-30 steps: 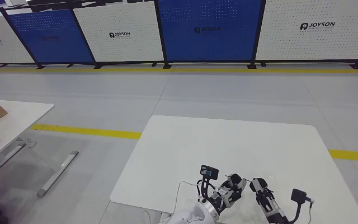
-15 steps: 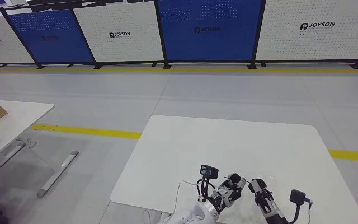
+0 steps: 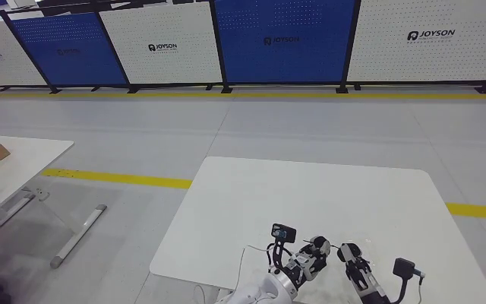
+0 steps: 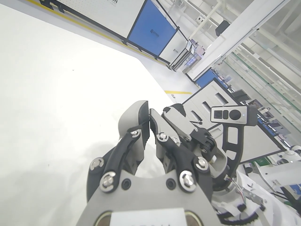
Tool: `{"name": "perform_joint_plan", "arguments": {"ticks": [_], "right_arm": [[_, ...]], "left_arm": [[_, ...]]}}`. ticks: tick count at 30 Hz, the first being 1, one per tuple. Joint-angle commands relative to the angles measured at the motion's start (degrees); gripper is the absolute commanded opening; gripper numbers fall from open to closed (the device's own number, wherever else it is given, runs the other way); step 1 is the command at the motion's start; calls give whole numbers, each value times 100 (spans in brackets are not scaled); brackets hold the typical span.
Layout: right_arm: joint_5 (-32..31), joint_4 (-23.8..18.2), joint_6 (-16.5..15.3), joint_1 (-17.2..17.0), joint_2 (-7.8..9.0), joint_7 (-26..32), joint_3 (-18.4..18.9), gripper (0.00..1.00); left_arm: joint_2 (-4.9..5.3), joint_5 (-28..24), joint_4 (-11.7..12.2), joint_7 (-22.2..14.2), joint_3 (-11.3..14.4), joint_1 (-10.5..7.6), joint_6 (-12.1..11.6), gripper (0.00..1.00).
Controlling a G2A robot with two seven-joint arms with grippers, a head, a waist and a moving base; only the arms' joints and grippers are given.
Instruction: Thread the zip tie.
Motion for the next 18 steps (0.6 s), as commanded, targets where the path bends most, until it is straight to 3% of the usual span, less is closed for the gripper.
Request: {"name": "perform_joint_plan", "arguments": {"ticks": [1,4,18], "right_arm": [[-2,-3,0,-1,7,-1,-4,0],[-5,0,0,1,17,3,-11,0],[57,13,0,25,61,-5,-38,0]], "left_arm": [[0,-12,-9,-10,17,5,-94,0],[8,-22,-26,-78,15,17,-189,0],[23,18,-73,-86,-36,49,-204,0]]}}
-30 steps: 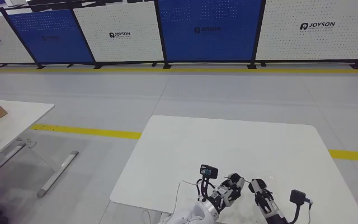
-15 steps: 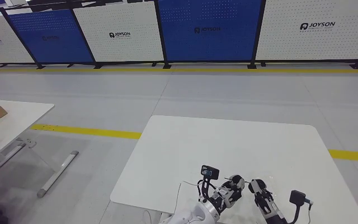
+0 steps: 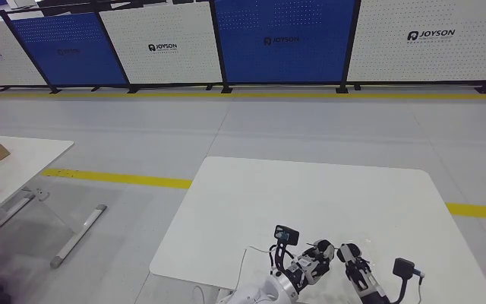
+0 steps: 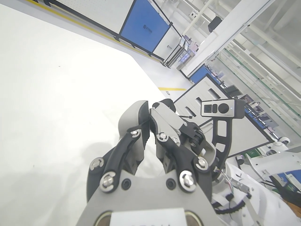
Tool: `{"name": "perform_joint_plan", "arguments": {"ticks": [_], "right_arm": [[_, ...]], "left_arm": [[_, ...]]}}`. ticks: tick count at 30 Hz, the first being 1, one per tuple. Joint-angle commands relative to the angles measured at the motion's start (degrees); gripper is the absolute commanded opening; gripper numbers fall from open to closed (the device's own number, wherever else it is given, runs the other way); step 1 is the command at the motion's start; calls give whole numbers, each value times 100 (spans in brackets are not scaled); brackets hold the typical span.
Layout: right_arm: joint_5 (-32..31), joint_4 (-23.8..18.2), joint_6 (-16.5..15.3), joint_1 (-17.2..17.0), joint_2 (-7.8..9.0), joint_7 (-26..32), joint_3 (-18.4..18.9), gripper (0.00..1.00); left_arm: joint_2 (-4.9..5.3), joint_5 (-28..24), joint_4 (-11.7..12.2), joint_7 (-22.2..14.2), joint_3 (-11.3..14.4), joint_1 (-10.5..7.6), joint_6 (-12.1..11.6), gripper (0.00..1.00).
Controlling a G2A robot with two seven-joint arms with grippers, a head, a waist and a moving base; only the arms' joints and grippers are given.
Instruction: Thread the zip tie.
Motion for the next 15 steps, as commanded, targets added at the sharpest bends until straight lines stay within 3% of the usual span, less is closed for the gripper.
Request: {"name": "perform_joint_plan", "arguments": {"ticks": [1,2,5,8,15], "right_arm": [[10,3,0,5,5,-5,-3,0],[13,3,0,7,7,-8,-6,0],[22,15,0,12,14,-27,-8,0],[48,34,0,18,20,-45,-3,0],[137,77,0,39,31,-62,13,0]], "left_arm": [[-3,44,7,69,-8,-1,52,0],[-5,50,12,78,-1,-2,58,17],[-10,59,22,89,10,-10,65,43],[-11,93,20,82,25,-9,62,47],[-11,97,12,104,15,3,38,33]]}}
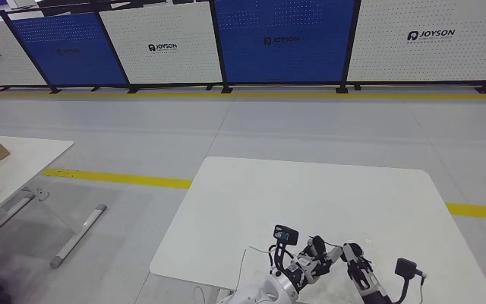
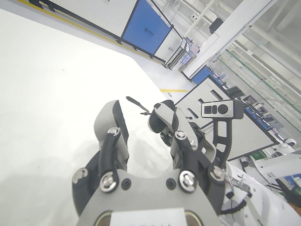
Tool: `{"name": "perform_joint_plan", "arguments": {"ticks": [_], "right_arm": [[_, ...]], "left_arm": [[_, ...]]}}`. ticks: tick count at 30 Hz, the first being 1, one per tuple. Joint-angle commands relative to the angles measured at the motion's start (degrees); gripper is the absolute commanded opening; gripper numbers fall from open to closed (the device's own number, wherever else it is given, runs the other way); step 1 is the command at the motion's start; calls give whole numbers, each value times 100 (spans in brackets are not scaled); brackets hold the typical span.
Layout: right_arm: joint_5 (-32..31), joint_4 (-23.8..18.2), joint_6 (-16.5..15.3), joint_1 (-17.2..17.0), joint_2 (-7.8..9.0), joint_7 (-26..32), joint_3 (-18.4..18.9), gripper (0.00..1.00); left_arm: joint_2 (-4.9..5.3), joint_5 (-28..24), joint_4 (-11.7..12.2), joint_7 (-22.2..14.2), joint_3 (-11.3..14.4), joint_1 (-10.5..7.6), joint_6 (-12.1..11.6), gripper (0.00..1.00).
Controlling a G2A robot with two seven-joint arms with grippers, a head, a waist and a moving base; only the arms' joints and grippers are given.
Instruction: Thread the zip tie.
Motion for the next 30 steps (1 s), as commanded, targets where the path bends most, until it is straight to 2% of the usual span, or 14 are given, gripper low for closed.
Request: {"name": "perform_joint_plan", "arguments": {"ticks": [1,10,15,19,30], "right_arm": [[29,8,0,6,3,-4,7,0],[22,-39,0,-15,22,-7,0,0],[-2,-51,0,-30,38,-23,-3,0],[-3,-46,0,-33,46,-36,-8,0],[36,-21,0,-27,55,-85,-9,0]], "left_arm": [[2,2,-11,20,-10,9,-9,32],[4,-66,-16,40,-77,2,-35,12],[-5,-155,15,68,-120,-36,-38,14],[-11,-159,37,71,-112,-48,-50,1],[-12,-138,49,58,-108,-27,-74,0]]}}
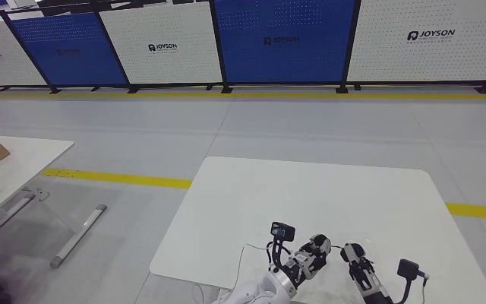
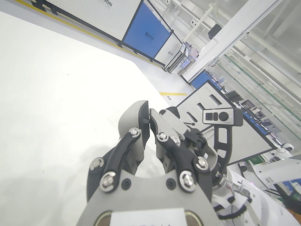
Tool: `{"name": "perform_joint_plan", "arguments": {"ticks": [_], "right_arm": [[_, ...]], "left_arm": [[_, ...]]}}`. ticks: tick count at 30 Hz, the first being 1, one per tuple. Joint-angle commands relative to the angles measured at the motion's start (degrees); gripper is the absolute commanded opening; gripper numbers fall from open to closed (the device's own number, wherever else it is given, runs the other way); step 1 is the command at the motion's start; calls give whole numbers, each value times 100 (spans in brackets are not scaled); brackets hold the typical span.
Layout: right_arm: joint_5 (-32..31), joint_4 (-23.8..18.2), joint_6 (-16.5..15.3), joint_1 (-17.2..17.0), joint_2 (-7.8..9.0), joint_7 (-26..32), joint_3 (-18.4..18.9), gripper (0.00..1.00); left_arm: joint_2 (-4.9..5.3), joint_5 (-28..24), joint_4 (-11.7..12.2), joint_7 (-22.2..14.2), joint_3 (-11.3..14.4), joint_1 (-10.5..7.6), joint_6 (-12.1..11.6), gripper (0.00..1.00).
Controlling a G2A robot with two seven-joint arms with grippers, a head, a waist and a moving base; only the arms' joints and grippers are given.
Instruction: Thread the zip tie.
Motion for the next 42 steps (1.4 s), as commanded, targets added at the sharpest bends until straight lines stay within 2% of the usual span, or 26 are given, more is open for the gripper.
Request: {"name": "perform_joint_plan", "arguments": {"ticks": [1,2,3,5,8,13,16,32,33,35,39,42], "right_arm": [[-5,1,0,2,1,4,1,0],[-7,1,0,3,1,4,0,0],[-8,1,0,3,1,5,0,0],[-8,4,0,3,2,7,0,0],[1,10,0,3,1,5,1,0],[26,12,0,5,-1,-3,11,0],[35,6,0,3,-1,-4,12,0],[3,1,0,26,-1,25,-19,0],[-3,-1,0,25,-1,18,-21,2],[-19,-6,0,24,0,10,-26,22],[-20,-12,0,14,3,-20,-29,35],[-21,-20,0,8,8,-35,-27,39]], "left_arm": [[2,-3,-7,1,-4,11,-13,0],[3,-1,-12,2,-4,17,-19,0],[4,10,-16,-1,-1,21,-25,16],[6,63,-17,-6,9,24,-20,22],[3,77,-10,-12,18,21,-17,20],[2,102,-8,-18,26,20,-5,11],[1,103,-10,-27,14,10,19,0],[1,124,-8,-54,16,23,-14,0],[1,130,-8,-52,17,24,-14,0],[1,138,-7,-47,20,27,-12,0],[-2,153,-4,-41,28,28,3,0],[-4,160,-4,-33,34,27,8,0]]}}
